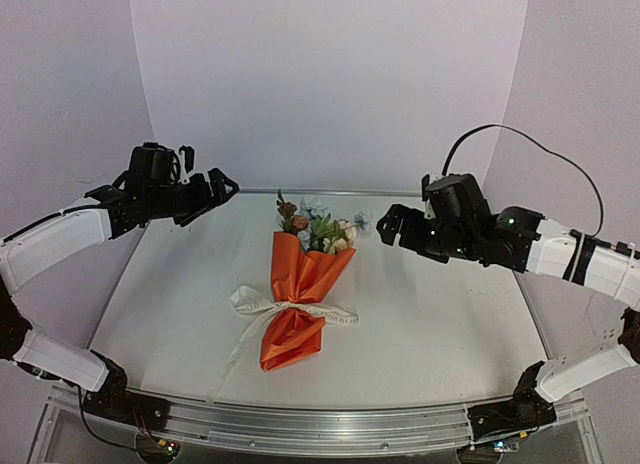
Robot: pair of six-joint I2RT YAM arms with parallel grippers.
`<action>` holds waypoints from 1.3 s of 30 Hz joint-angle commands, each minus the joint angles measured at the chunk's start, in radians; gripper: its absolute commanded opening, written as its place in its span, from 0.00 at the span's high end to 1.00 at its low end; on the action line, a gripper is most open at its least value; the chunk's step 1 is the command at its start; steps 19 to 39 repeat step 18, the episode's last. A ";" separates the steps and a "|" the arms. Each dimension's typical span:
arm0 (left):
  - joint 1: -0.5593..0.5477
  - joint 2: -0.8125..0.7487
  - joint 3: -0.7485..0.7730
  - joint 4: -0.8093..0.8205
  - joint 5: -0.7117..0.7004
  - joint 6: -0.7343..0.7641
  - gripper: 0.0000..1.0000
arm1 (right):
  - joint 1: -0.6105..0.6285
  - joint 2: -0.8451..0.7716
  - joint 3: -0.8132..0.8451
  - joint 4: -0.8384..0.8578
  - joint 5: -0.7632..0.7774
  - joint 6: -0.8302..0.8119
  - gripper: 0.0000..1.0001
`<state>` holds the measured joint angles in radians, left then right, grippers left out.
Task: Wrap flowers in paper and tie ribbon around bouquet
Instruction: Reset both arms
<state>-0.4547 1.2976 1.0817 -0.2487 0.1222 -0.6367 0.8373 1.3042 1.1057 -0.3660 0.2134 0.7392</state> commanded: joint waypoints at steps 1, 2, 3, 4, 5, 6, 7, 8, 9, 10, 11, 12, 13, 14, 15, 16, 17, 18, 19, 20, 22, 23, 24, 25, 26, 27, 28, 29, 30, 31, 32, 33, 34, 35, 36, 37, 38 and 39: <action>0.005 0.002 0.049 -0.042 -0.061 0.035 0.00 | -0.004 -0.037 -0.023 0.029 0.077 0.012 0.02; 0.005 0.001 0.050 -0.041 -0.065 0.035 0.00 | -0.004 -0.037 -0.025 0.029 0.080 0.010 0.02; 0.005 0.000 0.050 -0.039 -0.067 0.035 0.00 | -0.003 -0.037 -0.025 0.030 0.082 0.008 0.02; 0.005 -0.001 0.050 -0.036 -0.067 0.035 0.00 | -0.004 -0.037 -0.025 0.030 0.083 0.008 0.02; 0.005 -0.001 0.050 -0.034 -0.067 0.035 0.00 | -0.004 -0.037 -0.024 0.030 0.082 0.008 0.02; 0.005 -0.002 0.049 -0.034 -0.067 0.036 0.00 | -0.004 -0.037 -0.024 0.030 0.082 0.009 0.02; 0.005 -0.002 0.050 -0.034 -0.067 0.039 0.00 | -0.004 -0.037 -0.024 0.030 0.083 0.009 0.02; 0.005 -0.003 0.050 -0.036 -0.067 0.042 0.00 | -0.004 -0.037 -0.024 0.030 0.084 0.009 0.02; 0.005 -0.005 0.048 -0.036 -0.068 0.045 0.00 | -0.004 -0.036 -0.022 0.030 0.084 0.008 0.02; 0.005 -0.007 0.046 -0.034 -0.068 0.046 0.00 | -0.004 -0.036 -0.021 0.030 0.083 0.008 0.02; 0.005 -0.011 0.045 -0.033 -0.068 0.048 0.00 | -0.004 -0.036 -0.022 0.030 0.084 0.008 0.02; 0.005 -0.014 0.043 -0.032 -0.067 0.050 0.00 | -0.004 -0.037 -0.023 0.030 0.085 0.008 0.02; 0.005 -0.016 0.042 -0.032 -0.067 0.051 0.00 | -0.004 -0.036 -0.024 0.030 0.085 0.008 0.02; 0.005 -0.016 0.040 -0.031 -0.069 0.052 0.00 | -0.004 -0.036 -0.023 0.029 0.085 0.008 0.02; 0.005 -0.016 0.039 -0.029 -0.069 0.053 0.00 | -0.004 -0.036 -0.024 0.030 0.085 0.008 0.02; 0.005 -0.017 0.037 -0.026 -0.069 0.053 0.00 | -0.004 -0.036 -0.024 0.030 0.086 0.008 0.02; 0.005 -0.017 0.037 -0.025 -0.069 0.053 0.00 | -0.004 -0.036 -0.024 0.030 0.086 0.007 0.02; 0.005 -0.018 0.037 -0.026 -0.072 0.051 0.00 | -0.004 -0.035 -0.022 0.030 0.087 0.005 0.02; 0.005 -0.018 0.037 -0.026 -0.072 0.051 0.00 | -0.004 -0.035 -0.022 0.030 0.087 0.005 0.02; 0.005 -0.018 0.037 -0.026 -0.072 0.051 0.00 | -0.004 -0.035 -0.022 0.030 0.087 0.005 0.02; 0.005 -0.018 0.037 -0.026 -0.072 0.051 0.00 | -0.004 -0.035 -0.022 0.030 0.087 0.005 0.02; 0.005 -0.018 0.037 -0.026 -0.072 0.051 0.00 | -0.004 -0.035 -0.022 0.030 0.087 0.005 0.02; 0.005 -0.018 0.037 -0.026 -0.072 0.051 0.00 | -0.004 -0.035 -0.022 0.030 0.087 0.005 0.02; 0.005 -0.018 0.037 -0.026 -0.072 0.051 0.00 | -0.004 -0.035 -0.022 0.030 0.087 0.005 0.02; 0.005 -0.018 0.037 -0.026 -0.072 0.051 0.00 | -0.004 -0.035 -0.022 0.030 0.087 0.005 0.02; 0.005 -0.018 0.037 -0.026 -0.072 0.051 0.00 | -0.004 -0.035 -0.022 0.030 0.087 0.005 0.02; 0.005 -0.018 0.037 -0.026 -0.072 0.051 0.00 | -0.004 -0.035 -0.022 0.030 0.087 0.005 0.02; 0.005 -0.018 0.037 -0.026 -0.072 0.051 0.00 | -0.004 -0.035 -0.022 0.030 0.087 0.005 0.02; 0.005 -0.018 0.037 -0.026 -0.072 0.051 0.00 | -0.004 -0.035 -0.022 0.030 0.087 0.005 0.02; 0.005 -0.018 0.037 -0.026 -0.072 0.051 0.00 | -0.004 -0.035 -0.022 0.030 0.087 0.005 0.02; 0.005 -0.018 0.037 -0.026 -0.072 0.051 0.00 | -0.004 -0.035 -0.022 0.030 0.087 0.005 0.02; 0.005 -0.018 0.037 -0.026 -0.072 0.051 0.00 | -0.004 -0.035 -0.022 0.030 0.087 0.005 0.02; 0.005 -0.018 0.037 -0.026 -0.072 0.051 0.00 | -0.004 -0.035 -0.022 0.030 0.087 0.005 0.02; 0.005 -0.018 0.037 -0.026 -0.072 0.051 0.00 | -0.004 -0.035 -0.022 0.030 0.087 0.005 0.02; 0.005 -0.018 0.037 -0.026 -0.072 0.051 0.00 | -0.004 -0.035 -0.022 0.030 0.087 0.005 0.02; 0.005 -0.018 0.037 -0.026 -0.072 0.051 0.00 | -0.004 -0.035 -0.022 0.030 0.087 0.005 0.02; 0.005 -0.018 0.037 -0.026 -0.072 0.051 0.00 | -0.004 -0.035 -0.022 0.030 0.087 0.005 0.02; 0.005 -0.018 0.037 -0.026 -0.072 0.051 0.00 | -0.004 -0.035 -0.022 0.030 0.087 0.005 0.02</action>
